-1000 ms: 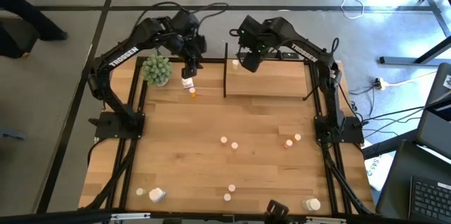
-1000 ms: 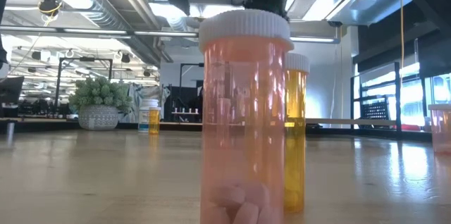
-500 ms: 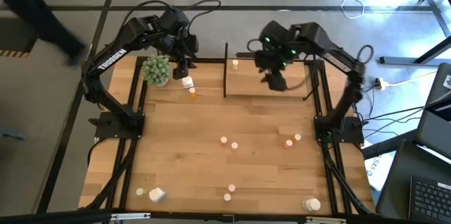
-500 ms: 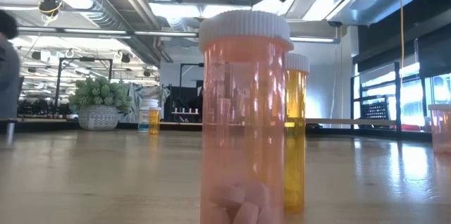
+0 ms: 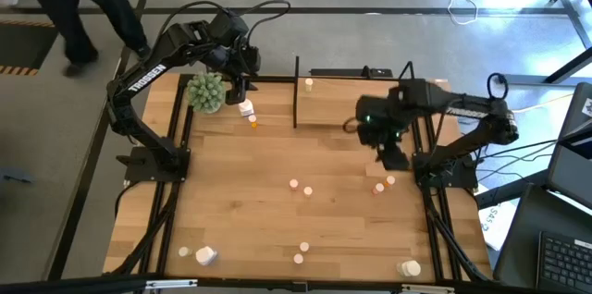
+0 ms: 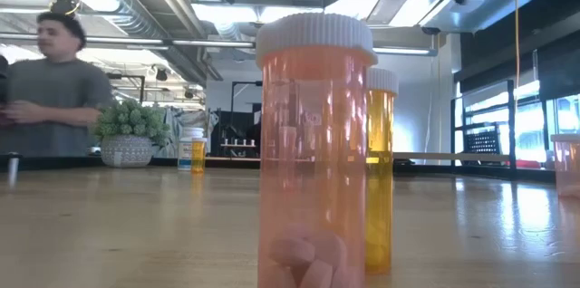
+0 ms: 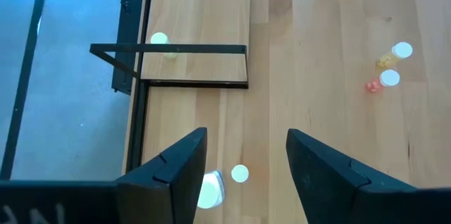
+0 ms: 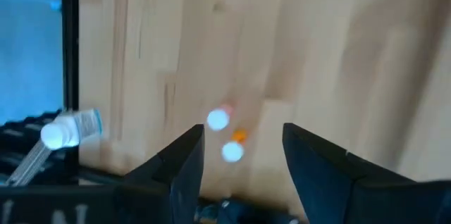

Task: Pick and place medicine bottles onto shelf by color
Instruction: Put the top right pink pill bottle on the shelf

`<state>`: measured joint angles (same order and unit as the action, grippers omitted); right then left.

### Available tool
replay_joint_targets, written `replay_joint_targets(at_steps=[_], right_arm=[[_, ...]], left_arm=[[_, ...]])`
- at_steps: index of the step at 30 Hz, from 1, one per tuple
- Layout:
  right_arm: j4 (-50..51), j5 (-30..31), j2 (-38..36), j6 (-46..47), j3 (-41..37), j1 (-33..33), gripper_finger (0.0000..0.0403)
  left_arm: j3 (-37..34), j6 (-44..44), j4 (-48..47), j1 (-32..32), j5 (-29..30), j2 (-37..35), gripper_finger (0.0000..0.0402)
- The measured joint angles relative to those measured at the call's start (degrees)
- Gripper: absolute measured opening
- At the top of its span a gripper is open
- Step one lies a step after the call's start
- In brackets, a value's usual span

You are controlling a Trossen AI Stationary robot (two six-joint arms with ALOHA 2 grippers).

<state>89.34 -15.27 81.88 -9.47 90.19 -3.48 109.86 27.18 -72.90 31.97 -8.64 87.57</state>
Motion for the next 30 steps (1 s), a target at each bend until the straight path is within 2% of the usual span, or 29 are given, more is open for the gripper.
replay_joint_targets(at_steps=[7,15,30], right_arm=[[-2.85,0.13,-0.45,-0.32,-9.76,4.55,0.0194],[-13.71,0.13,-4.55,1.68,-20.48,7.16,0.0194],[-26.51,0.63,-7.86,3.28,-37.67,11.32,0.0194]], left_arm=[[0.0,0.0,0.04,-0.11,0.0,0.02,0.019],[0.0,-0.18,0.05,-0.11,-0.01,0.02,0.019],[0.0,-1.7,0.09,-0.11,-0.02,0.04,0.019]])
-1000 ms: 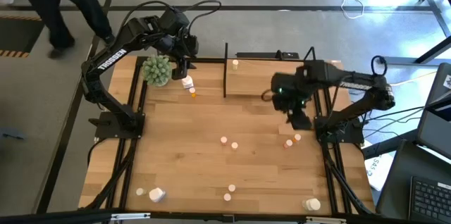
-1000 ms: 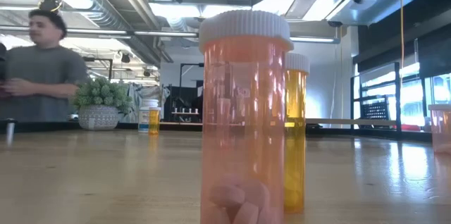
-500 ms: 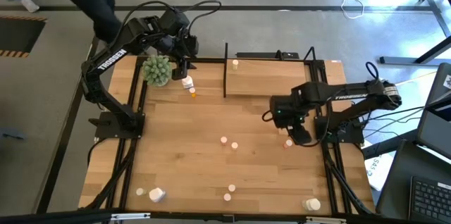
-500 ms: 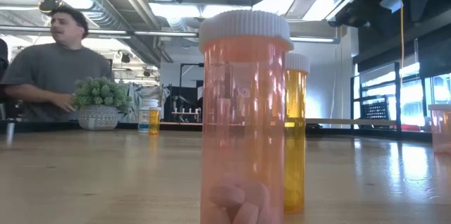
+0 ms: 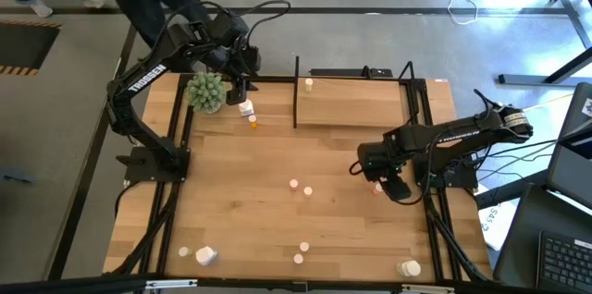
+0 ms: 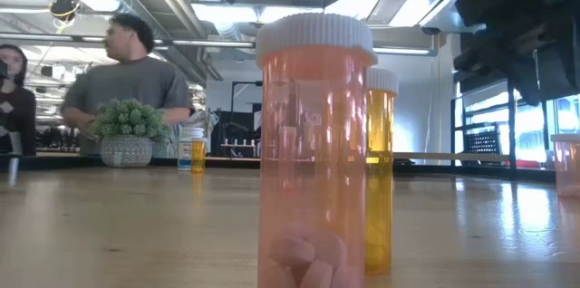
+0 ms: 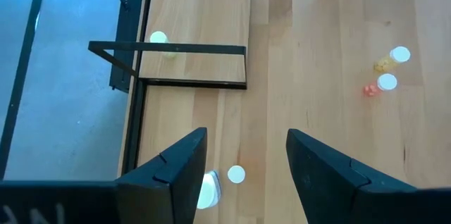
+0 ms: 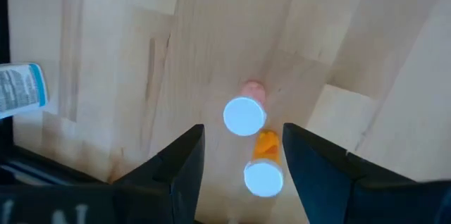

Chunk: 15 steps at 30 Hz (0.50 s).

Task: Pick and place medicine bottles onto shelf by color
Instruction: Put the top right pink pill bottle on the shelf

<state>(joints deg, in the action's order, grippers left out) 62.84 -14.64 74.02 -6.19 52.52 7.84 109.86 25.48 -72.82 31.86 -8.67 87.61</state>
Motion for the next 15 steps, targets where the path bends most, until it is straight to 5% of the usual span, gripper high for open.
replay_joint_targets(at_steps=[15], right_arm=[[-7.72,0.07,0.02,-1.82,-8.9,-0.02,0.0194]], left_arm=[[-0.04,-2.41,0.04,-0.02,0.02,0.02,0.019]])
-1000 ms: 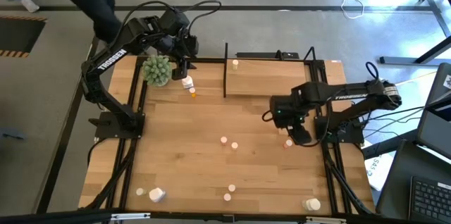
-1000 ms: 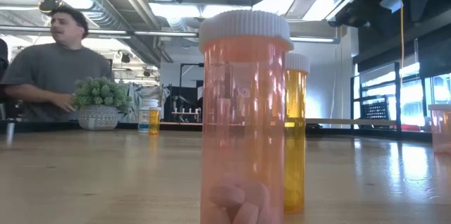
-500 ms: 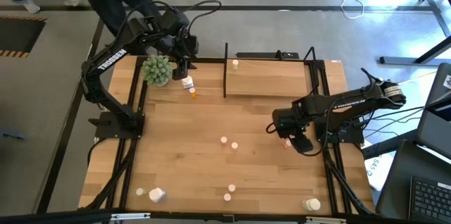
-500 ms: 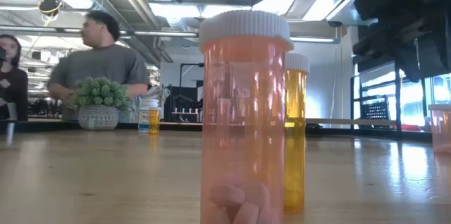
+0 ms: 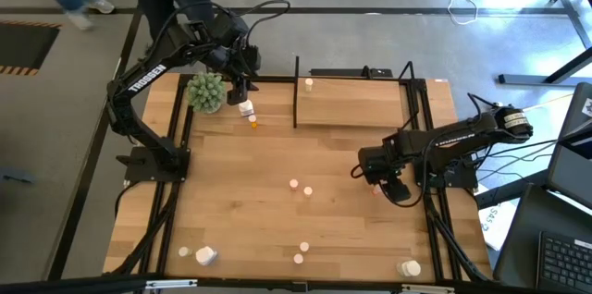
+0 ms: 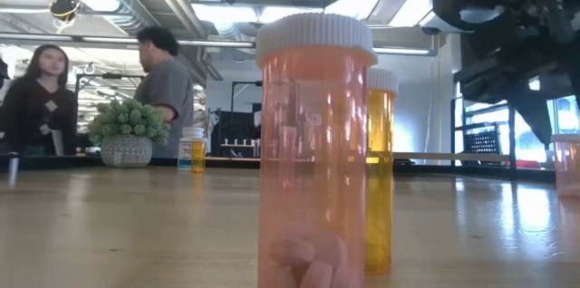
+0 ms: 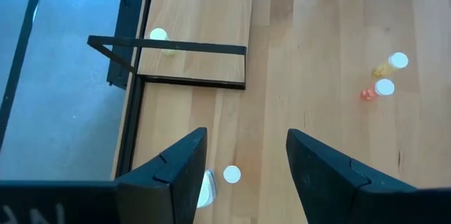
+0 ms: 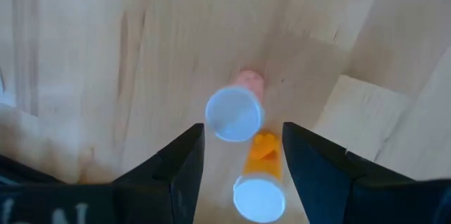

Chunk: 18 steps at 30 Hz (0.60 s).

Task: Pick and place medicine bottles onto shelf by color
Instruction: Put the top right pink pill bottle on the shelf

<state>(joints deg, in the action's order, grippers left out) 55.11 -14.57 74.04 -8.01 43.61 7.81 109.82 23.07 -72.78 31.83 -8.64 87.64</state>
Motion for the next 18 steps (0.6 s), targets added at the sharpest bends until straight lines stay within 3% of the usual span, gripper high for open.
replay_joint_targets(at_steps=[18], right_arm=[[-1.58,-0.5,0.0,-1.08,-0.04,0.0,0.0194]], left_arm=[[0.0,-0.61,0.45,0.0,0.0,0.0,0.019]])
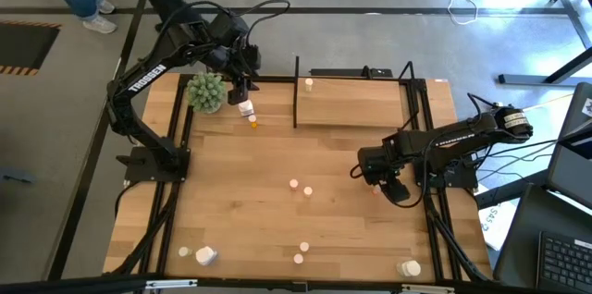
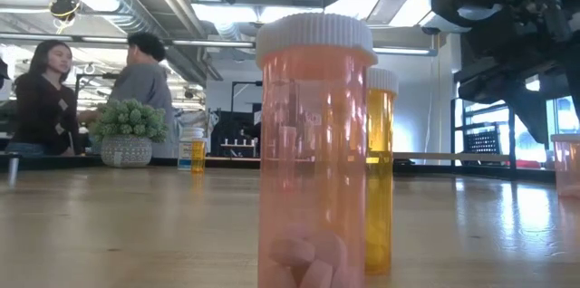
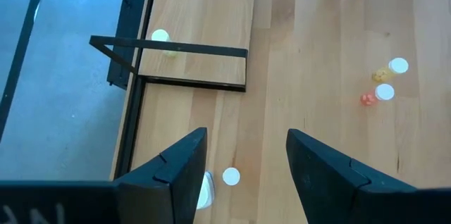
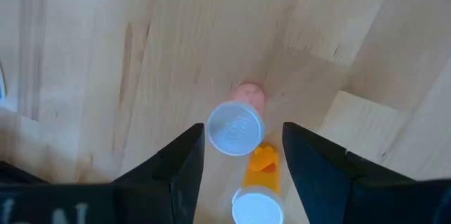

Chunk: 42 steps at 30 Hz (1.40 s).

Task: Pick and place medicine bottles onto shelf by color
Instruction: Put the top right pink pill bottle on the shelf

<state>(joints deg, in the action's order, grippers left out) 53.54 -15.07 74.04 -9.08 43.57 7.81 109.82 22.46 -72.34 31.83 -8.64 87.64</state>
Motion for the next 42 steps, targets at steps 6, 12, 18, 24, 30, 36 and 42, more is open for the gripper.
replay_joint_targets(at_steps=[6,12,18,24,30,36,42], right_arm=[[-0.15,-0.11,0.0,0.0,0.0,0.0,0.0194],[-0.17,-1.16,0.0,-0.17,0.0,0.0,0.0194],[-0.26,-1.14,0.22,-0.17,0.04,0.0,0.0194],[-0.65,-1.11,0.28,-0.23,0.04,0.0,0.0194],[-1.16,-1.11,0.31,-0.26,0.07,0.0,0.0194],[-1.05,-1.52,0.5,1.25,0.07,0.48,0.0194],[-1.03,-1.44,0.5,1.31,0.07,3.05,0.0194]], left_arm=[[0.0,-0.02,0.0,0.0,0.0,0.0,0.019],[0.0,-0.02,-0.01,0.0,0.0,0.0,0.019],[0.0,-0.02,-0.02,0.0,0.0,0.0,0.019],[0.0,-0.02,-0.02,0.0,0.01,0.0,0.019],[0.0,-0.02,-0.04,0.0,0.02,0.0,0.019],[0.0,-0.02,-0.04,0.0,0.02,0.0,0.019],[0.0,-0.02,-0.04,0.02,0.02,0.0,0.019]])
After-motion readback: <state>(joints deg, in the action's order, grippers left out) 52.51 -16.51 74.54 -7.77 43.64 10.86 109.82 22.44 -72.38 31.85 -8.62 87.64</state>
